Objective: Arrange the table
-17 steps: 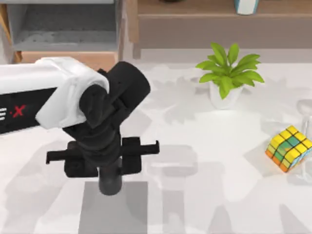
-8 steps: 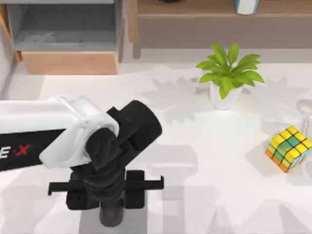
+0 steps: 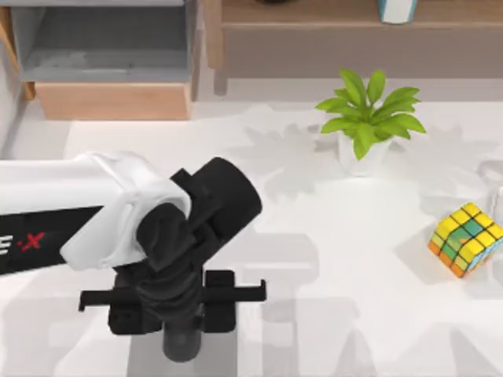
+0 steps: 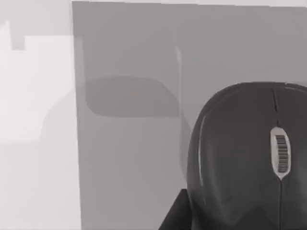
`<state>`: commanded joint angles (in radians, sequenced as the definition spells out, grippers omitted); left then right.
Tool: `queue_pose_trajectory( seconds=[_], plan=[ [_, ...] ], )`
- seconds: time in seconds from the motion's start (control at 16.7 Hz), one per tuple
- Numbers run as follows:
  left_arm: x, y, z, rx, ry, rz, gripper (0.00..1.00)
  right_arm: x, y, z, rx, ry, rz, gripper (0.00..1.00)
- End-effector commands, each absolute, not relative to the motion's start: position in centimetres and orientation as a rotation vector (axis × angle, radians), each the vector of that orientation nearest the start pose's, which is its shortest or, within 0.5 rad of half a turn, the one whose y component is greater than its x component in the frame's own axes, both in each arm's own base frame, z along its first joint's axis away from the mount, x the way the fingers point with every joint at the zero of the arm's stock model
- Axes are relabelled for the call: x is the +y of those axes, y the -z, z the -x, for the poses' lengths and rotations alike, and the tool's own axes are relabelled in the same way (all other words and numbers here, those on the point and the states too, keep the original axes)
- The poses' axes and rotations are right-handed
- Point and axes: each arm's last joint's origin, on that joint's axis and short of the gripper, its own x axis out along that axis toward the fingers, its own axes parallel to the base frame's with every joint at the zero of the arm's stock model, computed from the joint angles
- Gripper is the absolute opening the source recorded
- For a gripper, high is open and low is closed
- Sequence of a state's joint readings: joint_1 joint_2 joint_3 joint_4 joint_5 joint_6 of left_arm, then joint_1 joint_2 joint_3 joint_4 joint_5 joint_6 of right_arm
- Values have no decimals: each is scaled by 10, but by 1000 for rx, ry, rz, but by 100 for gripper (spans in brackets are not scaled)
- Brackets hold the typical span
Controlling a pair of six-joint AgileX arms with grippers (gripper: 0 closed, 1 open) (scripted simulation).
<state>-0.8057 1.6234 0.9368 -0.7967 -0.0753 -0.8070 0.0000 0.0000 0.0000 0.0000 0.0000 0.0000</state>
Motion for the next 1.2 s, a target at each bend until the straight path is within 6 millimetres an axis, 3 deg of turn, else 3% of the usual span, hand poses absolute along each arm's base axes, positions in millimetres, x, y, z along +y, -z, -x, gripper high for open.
queue_pose_trajectory(
  seconds=[0.78, 1.2],
  plan=[
    [-202, -179, -199, 1361, 63, 82, 0, -1, -160, -106, 0, 0, 0, 100],
    [-202, -174, -200, 1367, 59, 78, 0, -1, -160, -106, 0, 0, 0, 100]
  ],
)
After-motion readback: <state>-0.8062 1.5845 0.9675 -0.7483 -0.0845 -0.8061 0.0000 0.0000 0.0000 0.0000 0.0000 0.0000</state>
